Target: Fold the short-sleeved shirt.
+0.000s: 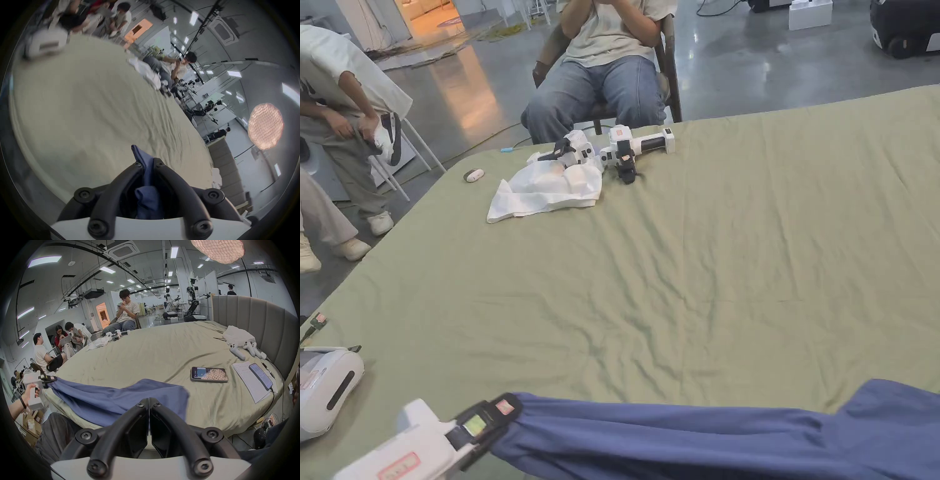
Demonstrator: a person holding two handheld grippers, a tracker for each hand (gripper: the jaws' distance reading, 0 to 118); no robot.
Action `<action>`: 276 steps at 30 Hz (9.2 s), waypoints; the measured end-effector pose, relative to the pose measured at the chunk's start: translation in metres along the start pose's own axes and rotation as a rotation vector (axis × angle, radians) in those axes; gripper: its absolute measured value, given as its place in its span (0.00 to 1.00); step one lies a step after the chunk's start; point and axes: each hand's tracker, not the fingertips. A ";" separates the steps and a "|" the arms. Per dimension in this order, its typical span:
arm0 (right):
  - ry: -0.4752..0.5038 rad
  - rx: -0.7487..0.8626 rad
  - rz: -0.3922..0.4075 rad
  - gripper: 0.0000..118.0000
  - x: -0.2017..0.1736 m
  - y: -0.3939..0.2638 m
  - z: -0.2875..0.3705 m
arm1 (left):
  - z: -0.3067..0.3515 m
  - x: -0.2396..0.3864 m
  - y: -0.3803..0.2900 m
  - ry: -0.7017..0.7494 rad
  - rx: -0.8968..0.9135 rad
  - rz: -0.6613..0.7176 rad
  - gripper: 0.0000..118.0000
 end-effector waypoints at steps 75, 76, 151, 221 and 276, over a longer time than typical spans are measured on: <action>0.038 -0.022 -0.138 0.00 0.014 -0.020 0.003 | 0.001 0.063 -0.044 -0.012 -0.020 -0.102 0.07; 0.043 -0.022 -0.139 0.00 0.014 -0.019 0.002 | 0.008 0.075 -0.039 0.006 -0.004 -0.186 0.07; 0.327 -0.207 -0.052 0.00 -0.067 0.039 -0.100 | -0.050 0.054 -0.045 -0.084 -0.235 -0.069 0.23; 0.024 0.539 0.161 1.00 -0.064 0.125 0.064 | 0.149 0.295 -0.101 -0.006 0.600 -0.830 1.00; -0.177 0.377 -0.039 1.00 -0.100 0.160 0.078 | 0.168 0.303 -0.093 -0.048 0.547 -0.758 1.00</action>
